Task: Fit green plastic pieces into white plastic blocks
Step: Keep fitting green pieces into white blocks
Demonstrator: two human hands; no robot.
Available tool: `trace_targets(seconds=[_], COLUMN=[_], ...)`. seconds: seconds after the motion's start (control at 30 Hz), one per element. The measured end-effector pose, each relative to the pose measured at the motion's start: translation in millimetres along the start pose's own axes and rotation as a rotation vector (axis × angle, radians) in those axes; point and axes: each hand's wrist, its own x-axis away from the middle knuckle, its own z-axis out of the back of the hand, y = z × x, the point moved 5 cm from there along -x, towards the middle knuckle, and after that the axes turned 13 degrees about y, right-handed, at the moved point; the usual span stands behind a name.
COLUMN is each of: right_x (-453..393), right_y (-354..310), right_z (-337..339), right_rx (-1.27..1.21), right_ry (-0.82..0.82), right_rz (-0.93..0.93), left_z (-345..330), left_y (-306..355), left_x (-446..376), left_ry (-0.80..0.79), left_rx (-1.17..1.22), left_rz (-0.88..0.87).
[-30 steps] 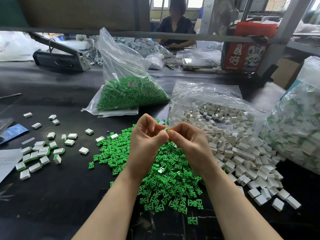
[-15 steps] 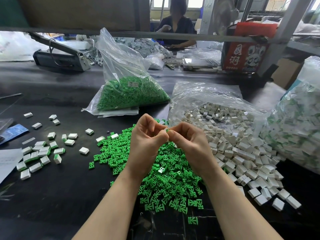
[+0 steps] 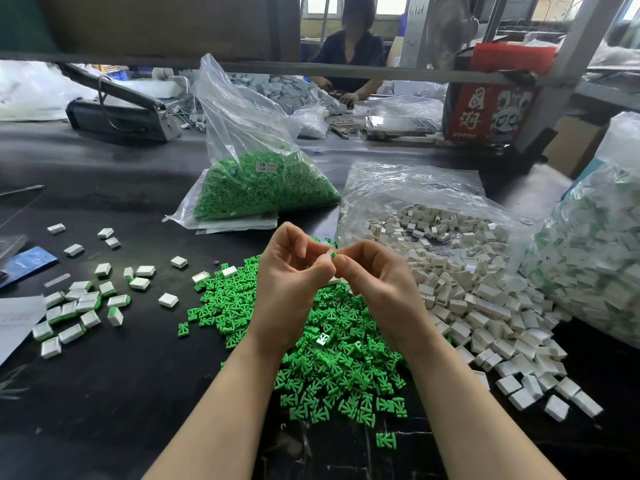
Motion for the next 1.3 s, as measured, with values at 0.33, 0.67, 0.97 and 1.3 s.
trace_targets(seconds=[0.33, 0.67, 0.97, 1.3], right_x=[0, 0, -2, -7], right_y=[-3, -7, 1, 10], right_z=[-2, -1, 4, 27], right_rx=[-0.014, 0.076, 0.299, 0.641], right_ry=[-0.028, 0.036, 0.128, 0.231], right_rz=[0.005, 0.001, -0.006, -0.014], left_z=[5, 3, 38, 137], left_y=[5, 2, -15, -6], left_x=[-1, -2, -17, -40], left_ry=[0.066, 0.025, 0.316, 0.937], left_rx=[-0.106, -0.080, 0.030, 0.672], left_rz=[-0.065, 0.011, 0.392, 0.547])
